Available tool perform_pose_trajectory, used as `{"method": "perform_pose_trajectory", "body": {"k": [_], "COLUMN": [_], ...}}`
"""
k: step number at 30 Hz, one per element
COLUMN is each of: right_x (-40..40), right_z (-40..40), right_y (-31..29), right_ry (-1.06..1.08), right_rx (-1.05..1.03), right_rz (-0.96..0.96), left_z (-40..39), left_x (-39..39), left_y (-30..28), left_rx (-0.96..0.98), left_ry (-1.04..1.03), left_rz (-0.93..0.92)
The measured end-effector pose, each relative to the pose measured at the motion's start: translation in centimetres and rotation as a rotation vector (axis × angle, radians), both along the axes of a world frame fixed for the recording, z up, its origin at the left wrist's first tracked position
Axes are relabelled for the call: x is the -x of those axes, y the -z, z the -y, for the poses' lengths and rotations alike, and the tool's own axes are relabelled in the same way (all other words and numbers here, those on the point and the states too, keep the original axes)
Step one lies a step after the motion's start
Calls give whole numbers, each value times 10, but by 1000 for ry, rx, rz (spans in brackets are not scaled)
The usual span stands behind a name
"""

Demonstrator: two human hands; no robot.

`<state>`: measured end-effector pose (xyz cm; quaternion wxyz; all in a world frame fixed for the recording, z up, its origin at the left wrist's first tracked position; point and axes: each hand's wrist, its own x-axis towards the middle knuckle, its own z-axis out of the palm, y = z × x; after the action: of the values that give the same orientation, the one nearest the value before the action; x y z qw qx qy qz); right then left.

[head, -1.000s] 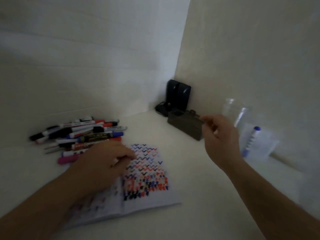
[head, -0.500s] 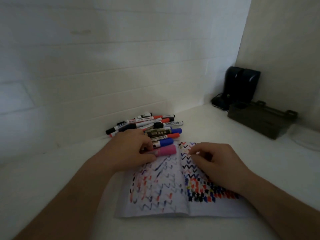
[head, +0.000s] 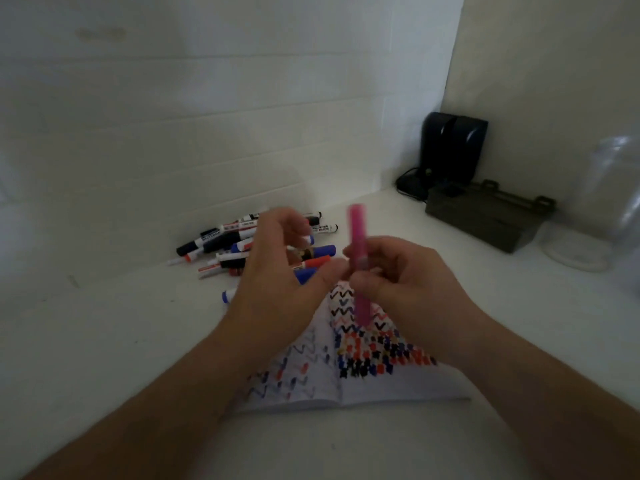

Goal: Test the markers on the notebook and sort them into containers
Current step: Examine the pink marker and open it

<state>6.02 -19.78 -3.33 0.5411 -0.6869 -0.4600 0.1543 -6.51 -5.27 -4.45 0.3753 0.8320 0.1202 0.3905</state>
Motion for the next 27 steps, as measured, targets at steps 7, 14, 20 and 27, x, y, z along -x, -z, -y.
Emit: {"method": "perform_pose_trajectory", "body": {"k": [7,14,20,27], "right_x": [-5,-5,-5,-9], "right_z": [-1,0,2,4], "right_y": [6,9,11,13], "right_ry": [-134,-150,-208,-264], "right_rx": [-150,-85,-103,-155], "right_rz": [-612,-621,-633,-617], "left_z": [15,12,9,13], "left_x": [-3,-4,-2,1], "left_y": [9,10,9,4], "left_rx": [-273,-244,-178,-100], "left_ry": [267,312,345,366], "left_rz": [-361,-417,-446,-462]}}
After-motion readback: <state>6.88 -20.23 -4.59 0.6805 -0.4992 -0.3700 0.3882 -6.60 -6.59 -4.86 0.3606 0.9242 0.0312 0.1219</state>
